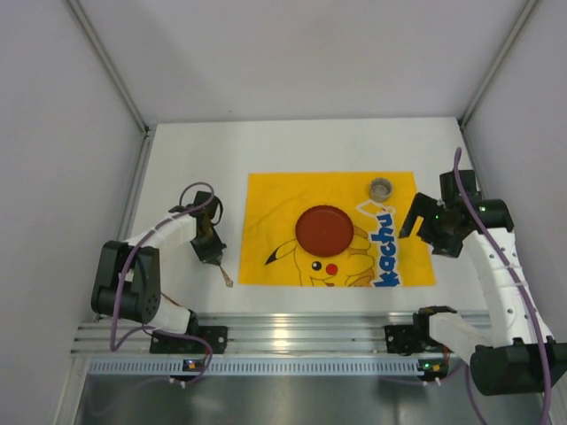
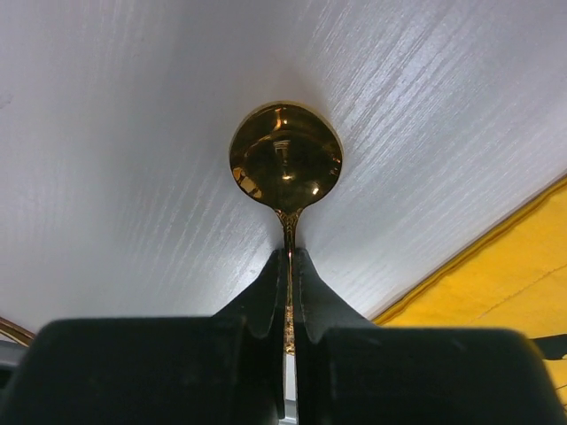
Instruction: Set the dinner table for one person
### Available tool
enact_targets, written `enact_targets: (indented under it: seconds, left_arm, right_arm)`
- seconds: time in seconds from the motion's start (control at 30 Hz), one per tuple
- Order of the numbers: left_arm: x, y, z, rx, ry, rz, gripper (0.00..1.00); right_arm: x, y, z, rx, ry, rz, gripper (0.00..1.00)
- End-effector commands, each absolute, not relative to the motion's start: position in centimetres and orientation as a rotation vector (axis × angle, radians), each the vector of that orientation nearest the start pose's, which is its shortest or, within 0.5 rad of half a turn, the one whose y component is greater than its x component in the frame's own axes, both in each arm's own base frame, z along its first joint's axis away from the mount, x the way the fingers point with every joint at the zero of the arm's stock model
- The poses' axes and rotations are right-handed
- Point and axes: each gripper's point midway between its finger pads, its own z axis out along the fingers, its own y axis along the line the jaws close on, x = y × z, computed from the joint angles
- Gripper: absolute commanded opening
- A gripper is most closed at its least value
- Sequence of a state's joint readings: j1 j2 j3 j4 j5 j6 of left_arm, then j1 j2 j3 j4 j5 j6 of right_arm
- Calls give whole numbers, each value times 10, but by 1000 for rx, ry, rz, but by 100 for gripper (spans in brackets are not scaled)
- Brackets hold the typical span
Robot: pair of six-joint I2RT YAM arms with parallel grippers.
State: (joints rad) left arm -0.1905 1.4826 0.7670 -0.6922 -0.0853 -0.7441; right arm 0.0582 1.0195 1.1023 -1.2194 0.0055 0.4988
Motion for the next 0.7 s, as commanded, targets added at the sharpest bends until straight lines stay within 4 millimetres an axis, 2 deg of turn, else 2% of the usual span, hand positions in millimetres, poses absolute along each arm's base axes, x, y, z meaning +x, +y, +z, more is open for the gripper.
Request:
enact_targets:
  seconds: [0.0, 0.13, 0.27, 0.3, 0.37, 0.4, 0.47, 0.5, 0.53, 0.6, 0.67]
  left_arm:
    - [241, -46, -22, -766, 2817, 77, 0]
    - [269, -54, 17, -694, 2752, -6, 0]
    - [295, -63, 68, -603, 2693, -88, 0]
    - [306, -68, 86, -581, 2663, -131, 0]
    - [315, -81, 107, -541, 2641, -222, 0]
    - [323, -89, 125, -517, 2611, -252, 0]
    - [330, -98, 142, -498, 2586, -284, 0]
    - [335, -112, 159, -457, 2563, -348, 0]
    - [336, -116, 166, -448, 2561, -357, 0]
    - [342, -129, 186, -416, 2531, -415, 0]
    - [342, -143, 194, -382, 2535, -483, 0]
  right_arm:
    - [202, 40, 191, 524, 2610, 233, 92]
    - [210, 60, 196, 473, 2576, 384, 92]
    - [222, 89, 201, 390, 2535, 531, 93]
    - [229, 98, 203, 376, 2514, 570, 93]
    - [231, 123, 202, 290, 2540, 633, 92]
    - [235, 132, 205, 270, 2531, 656, 92]
    - [238, 156, 207, 184, 2551, 673, 92]
    - [240, 164, 209, 175, 2552, 688, 93]
    - [242, 178, 212, 134, 2547, 707, 92]
    - [245, 191, 215, 125, 2544, 737, 92]
    - [249, 210, 221, 78, 2520, 788, 93]
